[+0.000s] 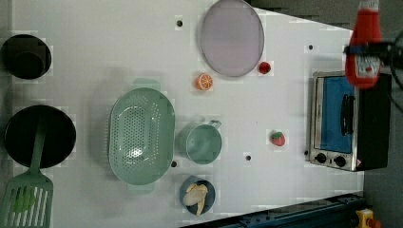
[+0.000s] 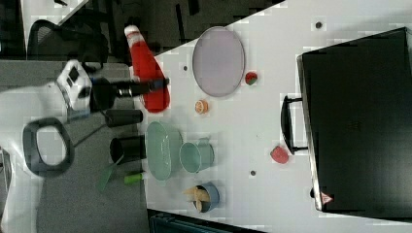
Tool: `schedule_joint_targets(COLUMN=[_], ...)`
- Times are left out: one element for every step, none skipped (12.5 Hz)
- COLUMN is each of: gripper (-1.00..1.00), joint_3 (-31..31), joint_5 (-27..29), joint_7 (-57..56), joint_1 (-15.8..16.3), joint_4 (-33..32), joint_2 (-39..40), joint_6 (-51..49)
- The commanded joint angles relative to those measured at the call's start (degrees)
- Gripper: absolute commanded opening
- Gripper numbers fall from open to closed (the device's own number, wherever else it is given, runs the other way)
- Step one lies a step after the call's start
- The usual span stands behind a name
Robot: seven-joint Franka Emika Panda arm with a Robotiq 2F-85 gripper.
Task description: Pick ketchup from plate and place it on table.
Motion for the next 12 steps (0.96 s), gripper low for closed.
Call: schedule_joint_targets(gripper=[0.18, 0.18, 0.18, 0.18, 0.18, 0.18, 0.18, 0.18, 0.18, 0.18, 0.18, 0.18], joint_3=[-0.9, -1.3, -1.7, -2.1, -2.3, -2.4, -2.4, -2.4, -2.4, -2.4, -2.4, -2.4], joint_5=[1.0, 1.0, 1.0, 1.1, 1.2, 1.3, 1.3, 1.3, 1.3, 1.3, 1.3, 1.3], joint_7=[-1.5, -1.4, -1.4, -1.4, -1.4, -1.4, -1.4, -1.4, -1.4, -1.4, -1.4, -1.4], joint_1=[-1.1, -1.1, -1.1, -1.1, -1.1, -1.1, -1.1, -1.1, -1.1, -1.1, -1.1, -1.1], joint_4=[-10.5, -13.3, -15.9, -18.4, -20.9, -23.4, -25.8, -27.8, -29.2, -30.1, -30.5, -30.6], joint_2=[-0.1, -1.5, -2.4, -2.8, -2.9, -2.7, -2.2, -1.5, -0.4, 1.1, 2.9, 4.9], joint_6=[-0.5, 0.4, 1.9, 4.0, 6.7, 9.7, 12.5, 14.9, 16.7, 17.9, 18.9, 20.0])
